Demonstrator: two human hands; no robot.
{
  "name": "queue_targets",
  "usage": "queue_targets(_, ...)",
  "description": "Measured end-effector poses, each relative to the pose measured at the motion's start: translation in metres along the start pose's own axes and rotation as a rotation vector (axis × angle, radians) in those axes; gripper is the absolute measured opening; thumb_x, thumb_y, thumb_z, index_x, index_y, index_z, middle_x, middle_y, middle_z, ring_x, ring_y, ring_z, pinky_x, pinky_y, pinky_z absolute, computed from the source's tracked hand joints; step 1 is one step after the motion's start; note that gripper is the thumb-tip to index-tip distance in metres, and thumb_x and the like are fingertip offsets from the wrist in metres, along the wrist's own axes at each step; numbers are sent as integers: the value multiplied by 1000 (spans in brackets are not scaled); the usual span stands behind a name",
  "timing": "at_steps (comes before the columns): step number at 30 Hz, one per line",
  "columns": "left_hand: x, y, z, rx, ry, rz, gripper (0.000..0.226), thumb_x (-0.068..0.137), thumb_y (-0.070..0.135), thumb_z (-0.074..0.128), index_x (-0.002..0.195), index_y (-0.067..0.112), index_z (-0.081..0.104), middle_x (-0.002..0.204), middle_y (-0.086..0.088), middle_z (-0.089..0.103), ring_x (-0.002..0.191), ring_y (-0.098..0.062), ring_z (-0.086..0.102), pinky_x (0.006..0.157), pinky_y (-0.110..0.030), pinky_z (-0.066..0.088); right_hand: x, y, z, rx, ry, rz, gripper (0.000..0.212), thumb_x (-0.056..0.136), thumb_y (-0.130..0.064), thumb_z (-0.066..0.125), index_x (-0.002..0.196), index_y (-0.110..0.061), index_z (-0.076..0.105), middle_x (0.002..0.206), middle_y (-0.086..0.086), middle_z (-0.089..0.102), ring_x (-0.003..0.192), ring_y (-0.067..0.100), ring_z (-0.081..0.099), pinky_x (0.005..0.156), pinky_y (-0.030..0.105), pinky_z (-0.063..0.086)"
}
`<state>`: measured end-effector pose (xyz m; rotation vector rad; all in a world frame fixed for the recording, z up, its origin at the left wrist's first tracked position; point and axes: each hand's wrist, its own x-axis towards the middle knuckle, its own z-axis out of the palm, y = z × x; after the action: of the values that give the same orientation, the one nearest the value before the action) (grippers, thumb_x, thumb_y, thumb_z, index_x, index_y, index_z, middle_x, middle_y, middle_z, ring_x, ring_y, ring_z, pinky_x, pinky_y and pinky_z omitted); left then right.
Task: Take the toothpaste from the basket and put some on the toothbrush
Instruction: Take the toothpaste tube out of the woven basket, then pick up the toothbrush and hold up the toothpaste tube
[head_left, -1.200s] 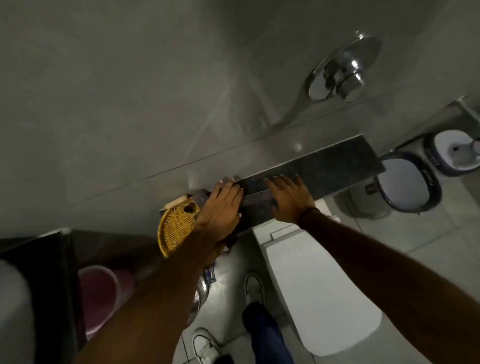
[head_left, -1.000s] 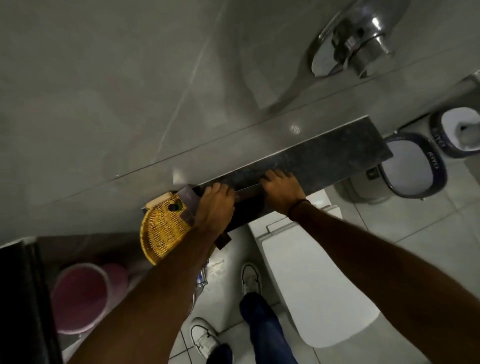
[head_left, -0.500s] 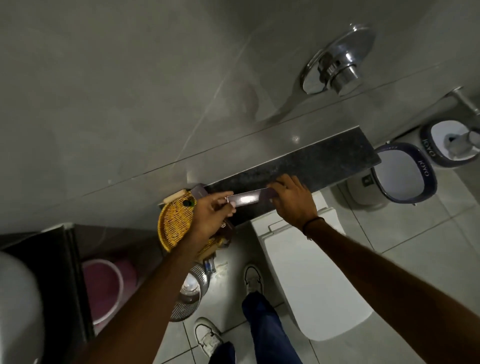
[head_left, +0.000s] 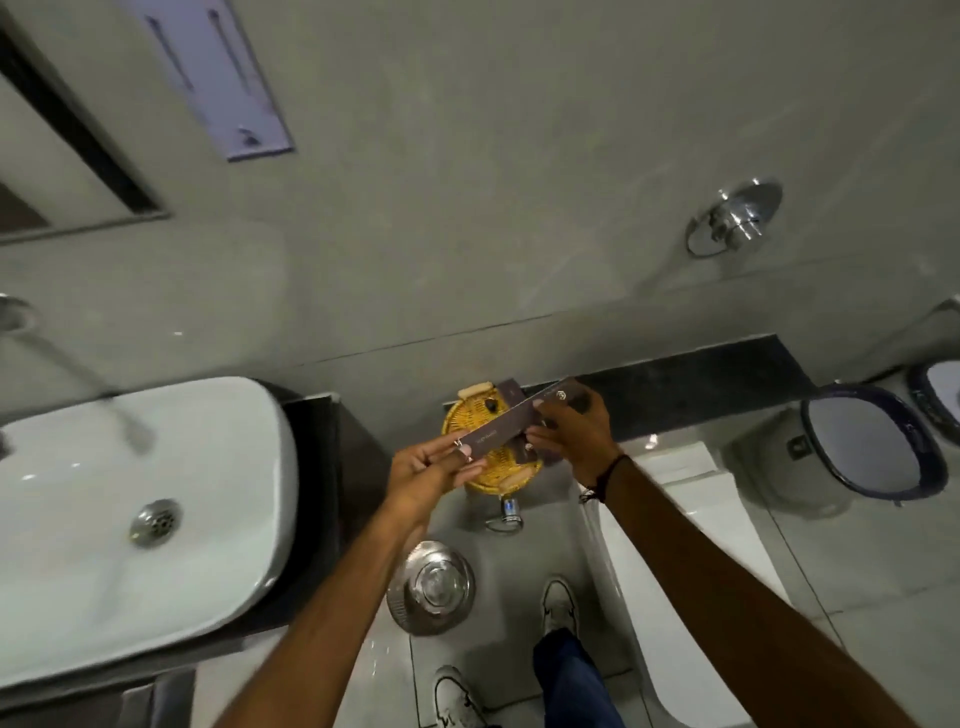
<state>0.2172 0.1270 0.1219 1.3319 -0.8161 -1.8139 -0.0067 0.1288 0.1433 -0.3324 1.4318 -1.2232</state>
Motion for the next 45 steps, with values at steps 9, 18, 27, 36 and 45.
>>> queue_targets(9,-50,21,-28,-345,9,-2,28,100,-5,47,120,3,65,100,-25,80,90,-37,79,70,-31,66,-71,-32,64,-75,-44,-302,77,90,-5,74,151,-29,34,121,26,68,86,30,76,68,35,66)
queue_targets(18,-72,37,-23,-766,156,-199,29,103,24,48,95,2,66,60,-11,71,69,-21,63,53,-27,58,-147,-36,133,-694,-245,-958,74,88,-24,77,148,-38,37,116,6,69,85,12,76,62,27,66)
queue_targets(27,-70,35,-50,-683,233,-211,23,101,27,59,103,5,66,64,-9,65,53,-13,58,37,-17,48,-158,-35,153,-650,-143,-1032,68,89,-23,76,149,-26,42,116,8,69,88,17,74,64,33,67)
queue_targets(36,-64,30,-69,-522,252,-180,45,92,44,70,102,0,74,60,-5,63,40,-7,48,34,-16,37,-128,-80,156,-437,18,-1010,70,93,-21,72,153,-25,35,114,7,68,83,14,75,63,23,64)
queue_targets(45,-56,33,-86,-359,390,-161,55,85,57,73,101,4,72,62,-6,55,42,-10,44,45,-19,37,-42,-83,123,-331,220,-171,32,103,-14,53,135,-10,54,115,15,70,79,24,73,43,24,57)
